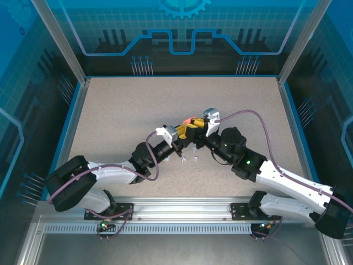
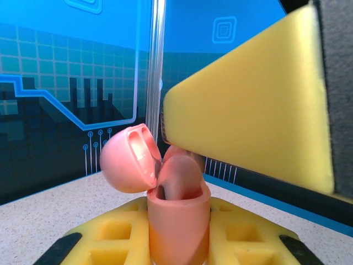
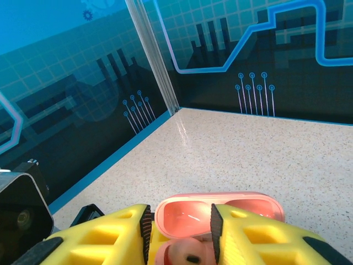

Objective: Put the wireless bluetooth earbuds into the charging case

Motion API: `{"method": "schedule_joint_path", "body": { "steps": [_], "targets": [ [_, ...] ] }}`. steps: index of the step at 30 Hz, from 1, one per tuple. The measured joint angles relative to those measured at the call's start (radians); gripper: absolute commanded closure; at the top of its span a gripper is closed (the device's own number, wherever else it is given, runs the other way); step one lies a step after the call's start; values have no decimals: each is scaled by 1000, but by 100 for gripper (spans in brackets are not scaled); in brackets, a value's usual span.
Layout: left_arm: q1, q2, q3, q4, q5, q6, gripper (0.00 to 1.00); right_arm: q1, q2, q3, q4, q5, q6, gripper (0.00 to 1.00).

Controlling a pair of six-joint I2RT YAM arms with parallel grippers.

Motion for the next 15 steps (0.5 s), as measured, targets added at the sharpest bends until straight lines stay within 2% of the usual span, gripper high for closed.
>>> {"method": "schedule_joint_path", "body": {
  "steps": [4, 9, 15],
  "targets": [
    [-1, 0, 0, 3, 0, 8, 100, 0, -16, 0, -16, 5, -7, 61],
    [-1, 3, 0, 3, 0, 26, 100, 0, -27, 3, -38, 1, -17, 52],
    [-1, 11, -1, 5, 0, 39, 100, -20, -31, 116, -166, -66, -39, 30]
  ]
}}
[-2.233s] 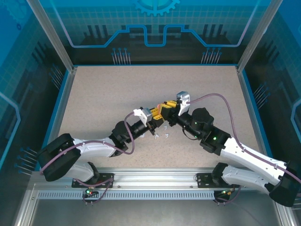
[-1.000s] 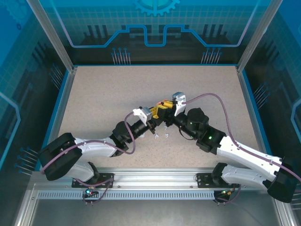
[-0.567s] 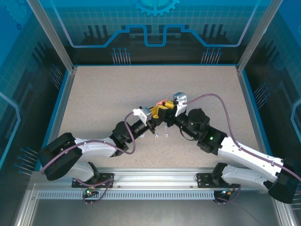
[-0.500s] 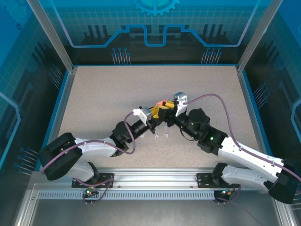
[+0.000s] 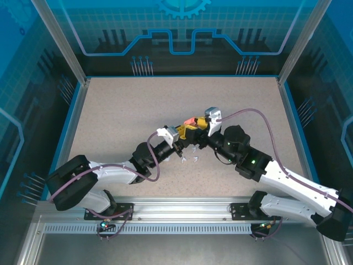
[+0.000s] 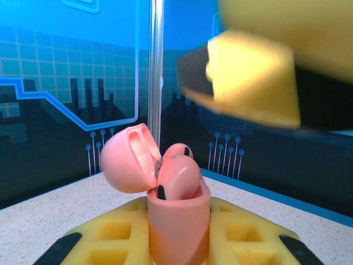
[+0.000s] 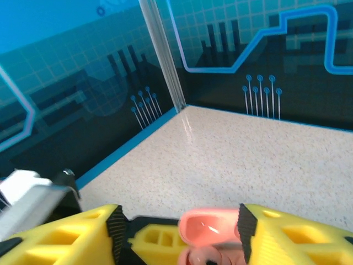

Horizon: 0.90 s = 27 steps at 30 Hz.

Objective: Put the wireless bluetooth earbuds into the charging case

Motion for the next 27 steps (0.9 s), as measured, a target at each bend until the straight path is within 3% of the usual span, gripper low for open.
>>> {"method": "schedule_joint_path", "body": {
  "steps": [6, 13, 21, 27],
  "targets": [
    [0, -9, -29, 5, 1, 14, 100, -168, -17, 183, -183, -157, -8, 0],
    [0, -65, -48, -3, 13, 4, 100, -378, 47, 211, -313, -482, 16, 0],
    [7, -87, -48, -34, 57, -39, 100, -385, 200, 180, -275, -773, 85, 0],
    [7, -87, -48, -47, 68, -44, 100, -366, 256, 181, -248, -863, 105, 1]
  ]
}}
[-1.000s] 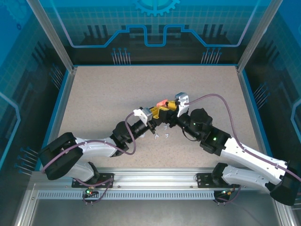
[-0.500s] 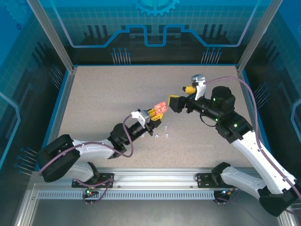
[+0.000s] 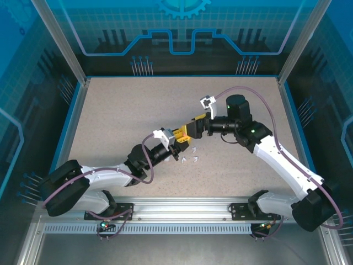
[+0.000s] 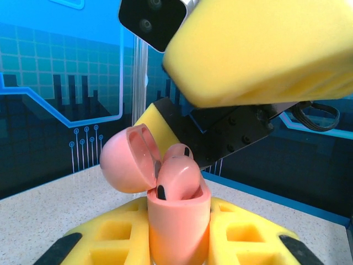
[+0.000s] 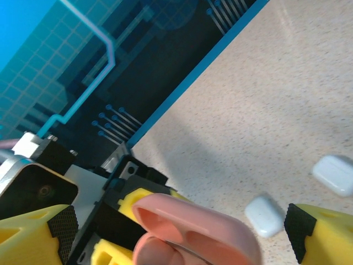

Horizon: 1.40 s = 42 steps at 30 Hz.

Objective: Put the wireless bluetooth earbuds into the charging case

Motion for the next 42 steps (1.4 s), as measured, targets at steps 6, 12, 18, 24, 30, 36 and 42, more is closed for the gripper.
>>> {"method": "schedule_joint_path", "body": {
  "steps": [6, 12, 18, 24, 30, 36, 42],
  "targets": [
    [0, 0, 0, -18, 1, 0, 100, 9, 3, 8, -1, -26, -2, 12],
    [0, 0, 2, -19, 5, 0, 100, 8, -26, 20, -30, -3, -26, 20],
    [2, 0, 2, -32, 11, 0, 100, 8, -77, 25, -76, 28, -55, 20],
    [3, 0, 2, -65, 11, -1, 100, 8, -132, 40, -143, 114, -96, 15],
    [9, -2, 8, -128, 11, -31, 100, 1, -206, 35, -265, 407, -117, 0],
    [61, 0, 119, -348, 11, -136, 100, -65, -285, -49, -332, 589, -102, 0],
    [115, 75, 304, -592, 25, -242, 100, -113, -310, -137, -372, 642, -87, 0]
  ]
}}
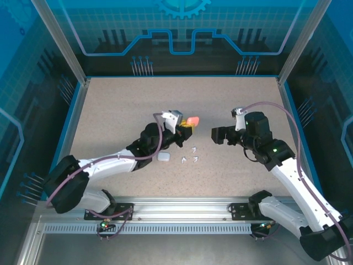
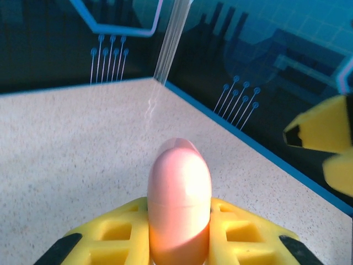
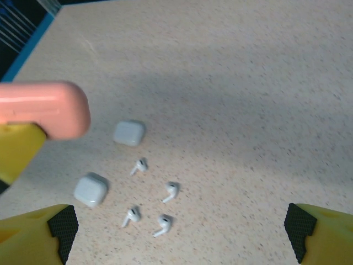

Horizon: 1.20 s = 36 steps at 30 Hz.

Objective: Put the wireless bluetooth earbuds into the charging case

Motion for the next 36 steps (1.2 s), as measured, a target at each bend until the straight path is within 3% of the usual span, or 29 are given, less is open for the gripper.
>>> {"method": "schedule_joint_path", "body": {
  "steps": [6, 14, 26, 36],
  "targets": [
    [60, 174, 176, -250, 48, -119, 96, -29, -27, -27, -7, 20, 0, 0],
    [83, 384, 348, -431, 111, -201, 94, -54, -35, -80, -14, 23, 0, 0],
    [85, 575, 478, -505, 173, -289, 89, -98, -43, -96, -11, 11, -5, 0],
    [100, 619, 479, -504, 186, -329, 72, -117, -35, -97, -7, -22, -5, 0]
  ]
}}
